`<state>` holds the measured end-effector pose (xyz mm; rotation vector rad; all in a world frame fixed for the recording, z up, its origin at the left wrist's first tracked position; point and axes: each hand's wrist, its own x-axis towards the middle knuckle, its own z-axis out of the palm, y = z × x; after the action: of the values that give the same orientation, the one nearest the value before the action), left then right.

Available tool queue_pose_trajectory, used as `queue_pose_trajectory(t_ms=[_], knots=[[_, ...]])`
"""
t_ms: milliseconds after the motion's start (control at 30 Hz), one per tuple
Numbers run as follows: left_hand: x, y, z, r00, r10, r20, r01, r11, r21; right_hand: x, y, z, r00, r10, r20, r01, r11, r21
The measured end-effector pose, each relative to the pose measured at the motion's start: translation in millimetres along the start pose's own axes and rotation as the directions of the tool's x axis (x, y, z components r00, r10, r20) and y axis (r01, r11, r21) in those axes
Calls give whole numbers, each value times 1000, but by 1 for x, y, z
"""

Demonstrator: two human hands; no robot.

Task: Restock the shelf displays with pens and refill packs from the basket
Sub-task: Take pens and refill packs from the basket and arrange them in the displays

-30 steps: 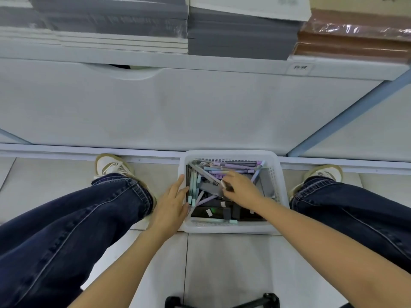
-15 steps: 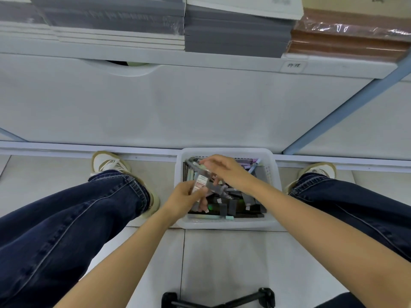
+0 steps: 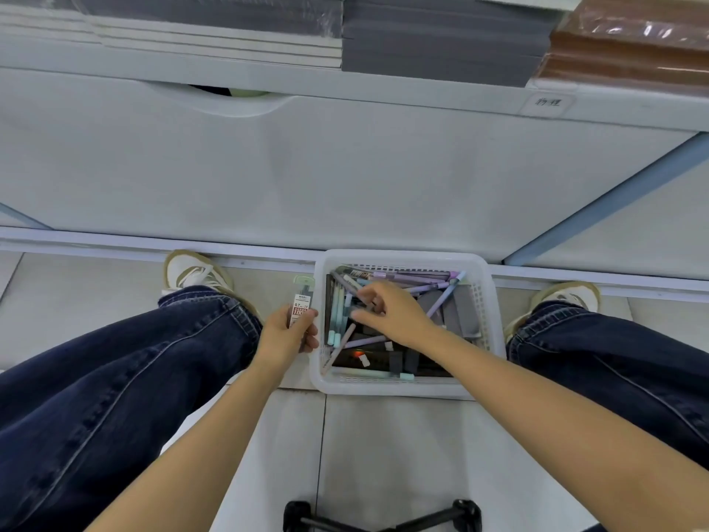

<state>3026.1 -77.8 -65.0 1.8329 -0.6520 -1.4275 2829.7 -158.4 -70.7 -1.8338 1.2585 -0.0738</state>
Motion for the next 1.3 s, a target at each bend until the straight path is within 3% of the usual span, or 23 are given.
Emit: queue_pose_trajectory(t_ms=[100,233,333,500,600,767,833,1033,1167,1300], knots=[[-1,1,-1,1000,11,6,-11,1000,-1,21,-21,20,994,93,65,-98,992,74],[-2,1,-3,1000,18,21,-17,1000,-11,38,-30,42,982,186,-22,-183,980,82],[-1,1,-3,1000,10,26,-10,1000,-6,39,-26,46,979,203,-7,-197,957,211],[-2,5,-3,1000,1,30,-1,1000,-15,28,-16,25,961,179,209,-247,897,366],[-5,14,3,999,36,25,-36,999,-32,19,-17,0,956,121,267,-224,890,397],[-14,43,26,985,-1,170,38,977,-212,-2,-37,-31,952,-29,304,-62,956,286],[-17,51,35,985,9,170,43,954,-297,-10,-44,-35,957,-70,283,-9,963,268],[-23,72,43,995,94,15,-85,948,-307,-33,-53,-57,982,-123,147,36,872,489],[-30,93,38,988,139,-68,-154,880,-449,-38,-59,-72,996,-73,-45,86,827,556],[-45,110,29,983,175,-53,-180,869,-461,-42,-66,-97,977,-29,-212,164,739,653]])
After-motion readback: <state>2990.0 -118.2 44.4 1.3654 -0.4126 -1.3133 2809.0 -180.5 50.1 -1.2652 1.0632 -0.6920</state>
